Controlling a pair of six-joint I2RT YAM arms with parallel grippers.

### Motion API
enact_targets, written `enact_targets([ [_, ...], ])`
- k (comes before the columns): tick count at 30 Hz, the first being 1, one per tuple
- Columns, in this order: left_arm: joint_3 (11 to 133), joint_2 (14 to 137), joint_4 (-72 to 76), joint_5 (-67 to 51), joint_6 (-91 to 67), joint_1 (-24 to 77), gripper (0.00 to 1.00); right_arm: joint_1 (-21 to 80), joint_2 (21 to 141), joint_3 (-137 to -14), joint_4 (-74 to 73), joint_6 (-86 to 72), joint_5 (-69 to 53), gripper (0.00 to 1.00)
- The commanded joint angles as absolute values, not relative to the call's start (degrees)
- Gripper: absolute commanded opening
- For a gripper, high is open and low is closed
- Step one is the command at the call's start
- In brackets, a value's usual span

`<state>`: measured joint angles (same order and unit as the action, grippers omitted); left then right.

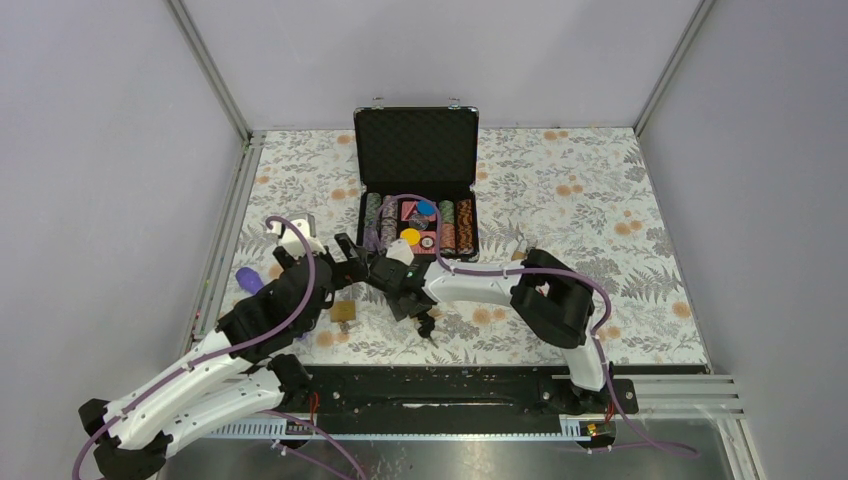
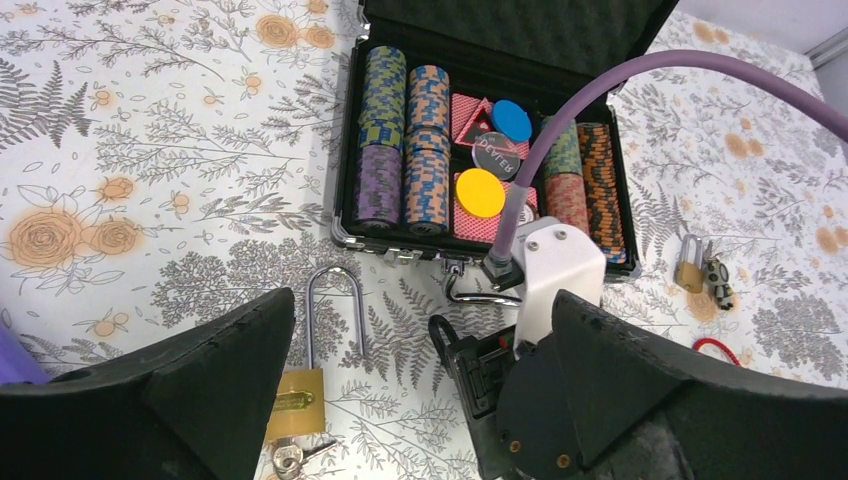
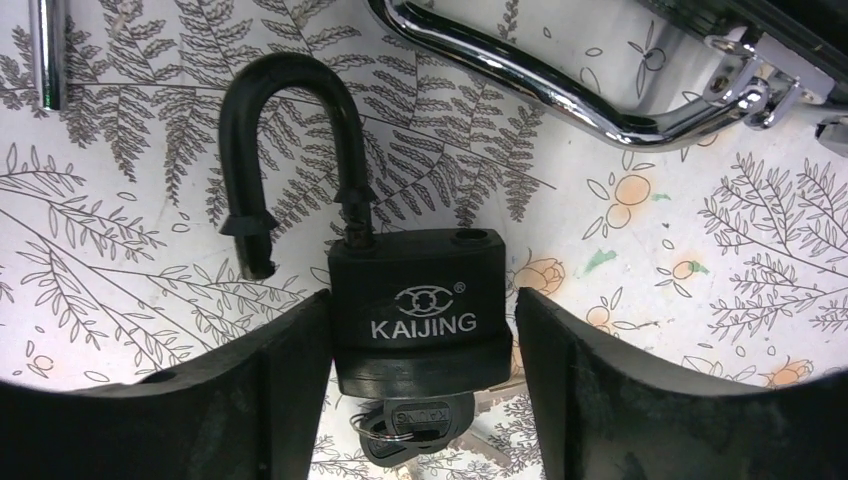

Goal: Lock with the key
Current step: Pick up the lock from the center of the board.

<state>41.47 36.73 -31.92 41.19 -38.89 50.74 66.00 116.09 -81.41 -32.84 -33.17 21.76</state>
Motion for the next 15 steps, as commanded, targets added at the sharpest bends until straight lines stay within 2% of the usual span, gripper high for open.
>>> enact_targets([
  [1,41.19,36.68,-30.17,39.82,-38.43,51.03,0.99,66.46,117.18,-84.53,-33.81,-32.27,23.35,0.65],
  [3,41.3,36.42,-30.2,39.68,-38.41,50.98,0.99,66.47,116.26,-84.09,-33.1,-32.07,23.0,0.5],
  [5,41.36,35.94,-30.11,39.36,-38.48,51.03,0.99,66.45,114.09,-82.77,-31.79,-31.62,22.29,0.41],
  [8,41.62,35.37,-30.15,37.84,-38.59,51.05,0.99,66.36,108.95,-80.17,-29.38,-31.37,21.27,0.38],
  [15,43.86,33.9,-29.66,31.48,-37.77,51.01,0.99,65.58,89.83,-70.71,-17.51,-31.62,15.2,0.38],
])
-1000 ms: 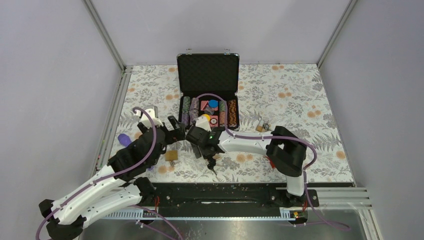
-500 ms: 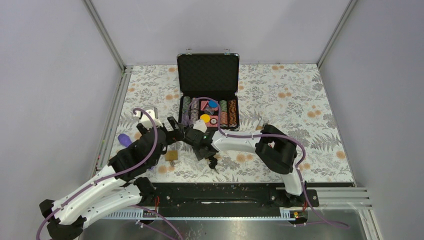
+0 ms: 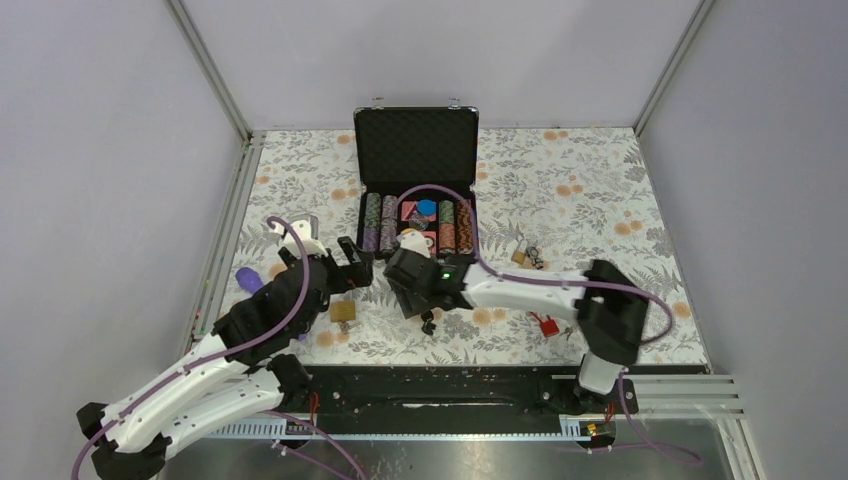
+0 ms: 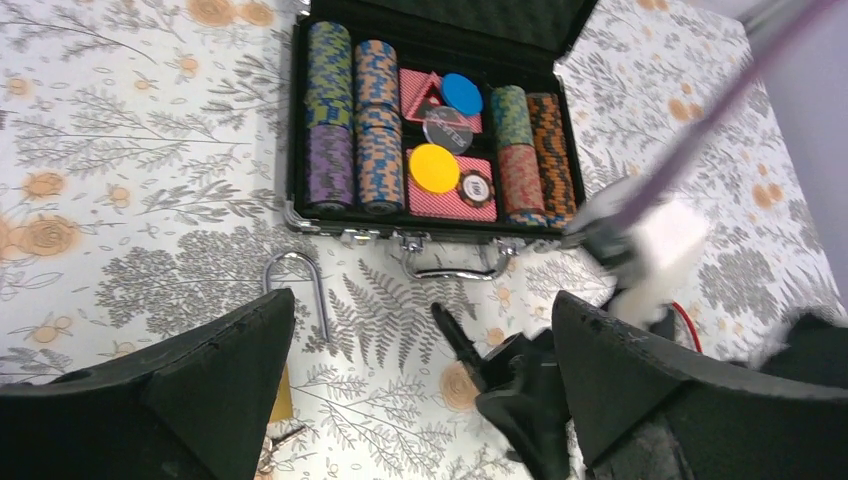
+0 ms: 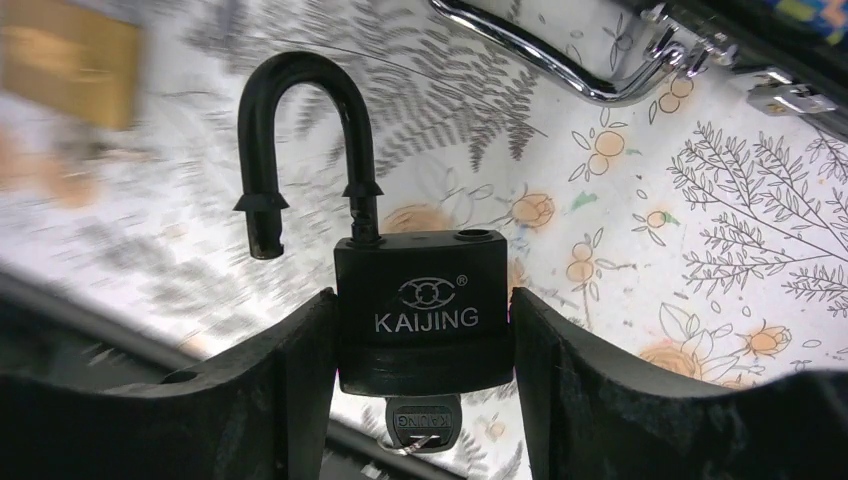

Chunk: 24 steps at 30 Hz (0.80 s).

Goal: Lock with the key
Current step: Pick up the lock from the center of the board.

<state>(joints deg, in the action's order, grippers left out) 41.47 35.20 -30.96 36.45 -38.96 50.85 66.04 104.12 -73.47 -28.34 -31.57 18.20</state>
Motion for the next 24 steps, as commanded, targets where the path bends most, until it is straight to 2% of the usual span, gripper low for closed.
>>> enact_targets([
  [1,44.41,33.4,-29.56,30.5,-37.59,51.01,0.99,65.19,87.22,-68.93,-14.93,-32.13,14.31,0.38],
  [11,43.02,27.59,-17.92,15.5,-33.5,51.01,0.99,61.89,66.59,-51.87,11.13,-42.66,12.03,0.4],
  [18,38.73,33.73,-4.54,2.87,-25.4,51.1,0.98,61.88,60.72,-52.02,8.52,-56.95,21.13,0.41],
  [24,36.59,39.1,5.45,2.25,-24.82,51.67,0.96,61.96,58.93,-52.07,6.06,-65.6,26.79,0.42],
])
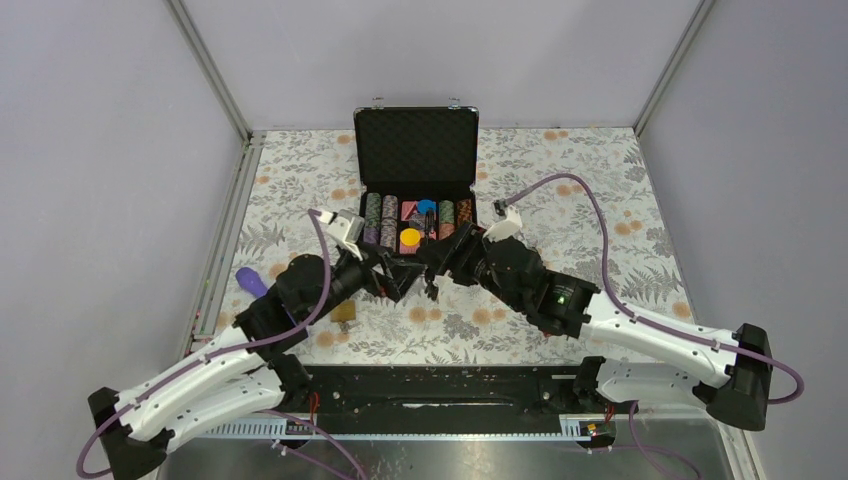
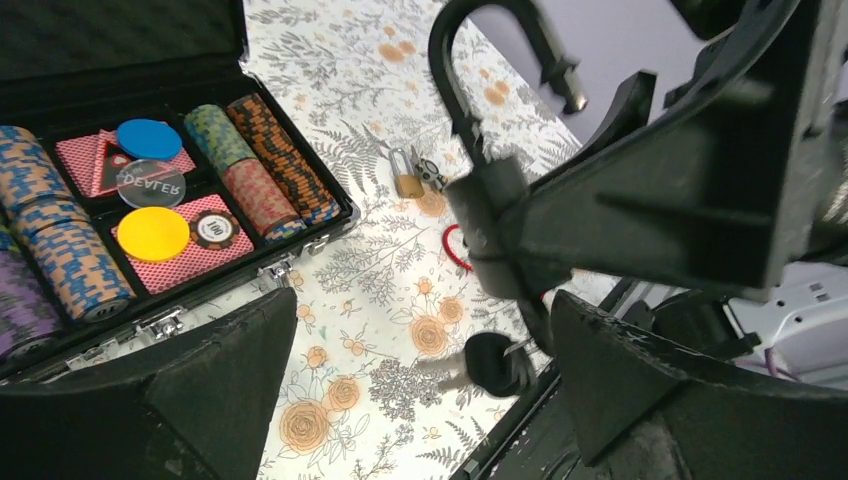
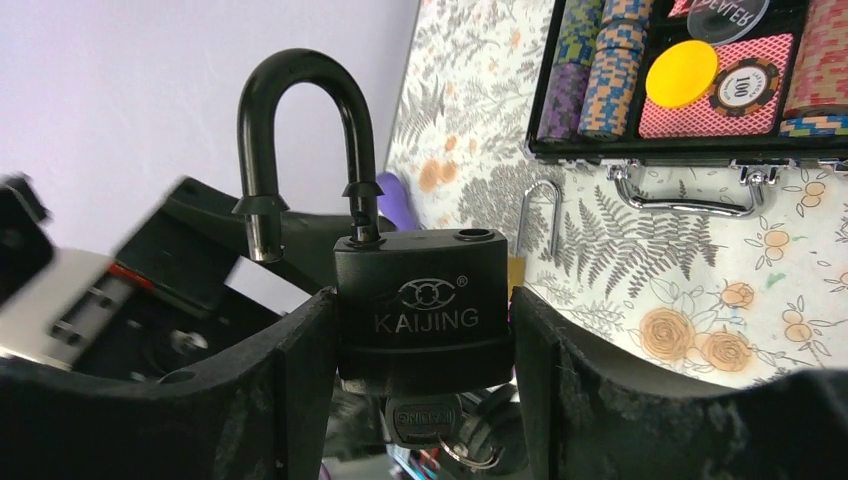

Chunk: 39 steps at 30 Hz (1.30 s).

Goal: Lock with the key
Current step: Pick up the lock from the center of the board, then lock the lock.

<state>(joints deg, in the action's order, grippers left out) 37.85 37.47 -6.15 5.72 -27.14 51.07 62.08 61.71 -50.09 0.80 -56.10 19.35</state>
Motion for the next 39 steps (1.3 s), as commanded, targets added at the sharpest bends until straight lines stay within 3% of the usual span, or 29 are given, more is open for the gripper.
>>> enact_targets([
  [1,36.08,39.44,7.34,2.35,-24.87,51.89,0.96,61.94,58.8,-52.38,5.21,-66.63,27.73,0.42],
  [9,32.37,43.08,23.15,6.76,-23.79,54.75,0.96,61.96,59.71,-54.11,2.32,-76.87,31.37,0.43],
  [21,33.38,54.17,31.91,22.16,-25.85,60.67,0.94,61.96,60.69,-56.14,0.41,-84.08,33.79,0.44],
  [24,33.5,56.39,34.22,26.66,-26.1,61.81,0.89,61.96,60.9,-56.35,0.52,-85.19,33.19,0.44],
  [31,33.53,58.25,37.79,33.18,-25.41,64.22,0.54,61.97,61.32,-56.76,0.35,-85.77,32.53,0.47],
  [36,33.95,58.41,37.72,32.78,-24.95,64.21,0.17,61.89,60.8,-55.62,0.35,-85.37,32.64,0.66],
  [37,33.96,58.37,37.82,32.73,-24.71,64.22,0.05,61.9,60.36,-55.18,0.54,-85.01,32.81,0.69],
  [39,34.06,58.28,37.61,32.89,-24.08,64.16,0.0,61.88,59.33,-53.81,1.14,-84.64,33.09,0.78],
])
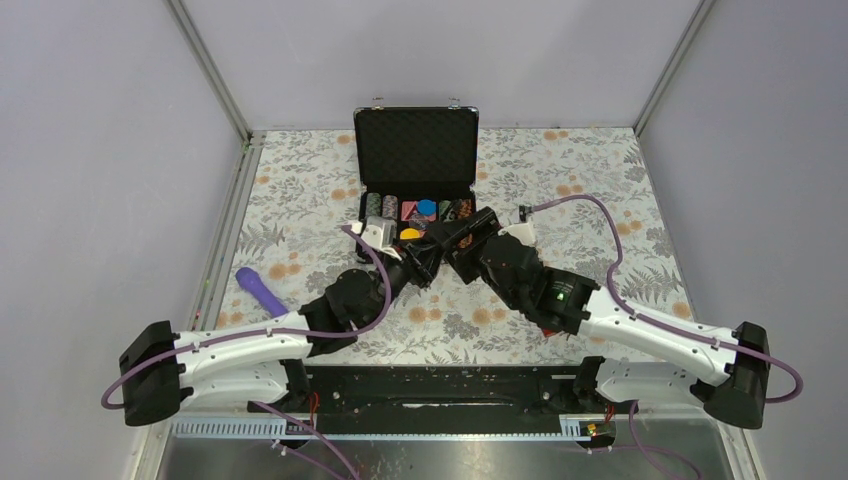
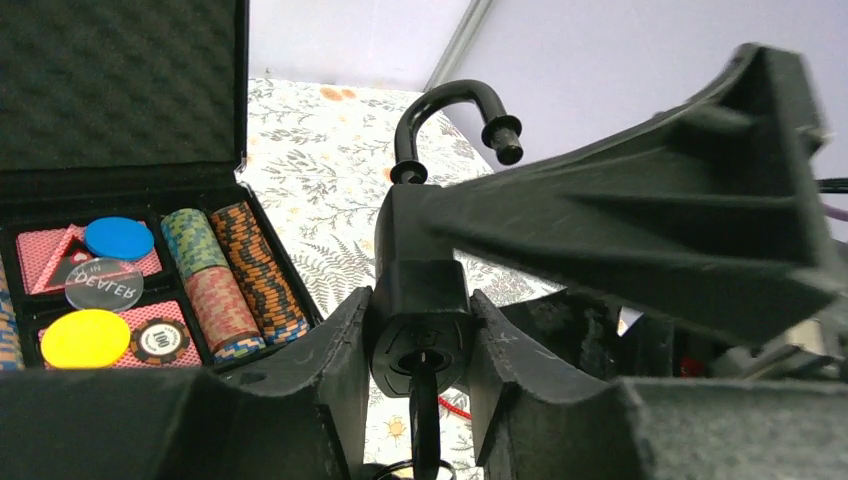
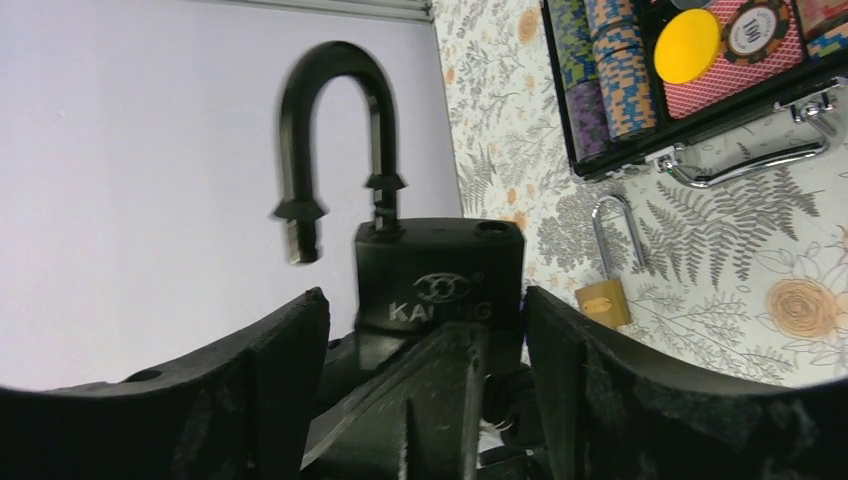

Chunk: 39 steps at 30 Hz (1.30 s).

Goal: Lock with the key
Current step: Lock the lock.

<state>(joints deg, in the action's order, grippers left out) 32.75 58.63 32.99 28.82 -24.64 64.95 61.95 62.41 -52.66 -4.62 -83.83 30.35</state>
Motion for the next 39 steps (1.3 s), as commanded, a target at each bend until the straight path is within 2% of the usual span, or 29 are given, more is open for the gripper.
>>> enact_targets([
  [1,34.23,58.14,37.31,32.87,-23.75,64.2,0.0,61.89,58.73,-53.22,1.45,-83.87,33.16,0.84],
  [3,35.0,57.82,35.55,32.94,-22.84,64.03,0.0,61.81,57.16,-52.05,1.7,-81.48,33.22,0.94],
  [6,36.37,56.93,32.15,30.6,-20.94,63.18,0.0,61.24,53.65,-49.68,0.94,-76.8,33.22,0.99],
  [11,37.71,53.24,24.06,17.85,-17.54,58.59,0.0,54.49,47.08,-45.79,-0.75,-65.65,24.39,0.96],
  [14,37.14,50.46,20.97,10.62,-13.07,55.83,0.0,51.72,44.91,-48.2,-8.27,-59.69,20.62,0.96],
  [19,38.55,47.51,14.91,1.95,-4.79,53.95,0.0,50.67,47.95,-55.18,-15.84,-54.1,16.28,0.96],
  [25,37.22,44.16,16.65,-2.81,-2.21,52.12,0.0,50.3,53.68,-57.09,-15.08,-56.61,13.81,0.95],
  [33,39.07,43.81,16.68,-2.65,-4.92,50.77,0.0,49.21,59.41,-56.28,-9.21,-56.87,7.54,0.66],
  [36,38.94,43.03,17.23,-6.18,-6.08,50.35,0.0,49.1,59.33,-54.04,-4.75,-55.39,4.69,0.48],
  [39,39.67,42.34,16.96,-7.36,-8.57,49.21,0.0,49.04,59.12,-52.39,-1.0,-52.31,2.38,0.42],
])
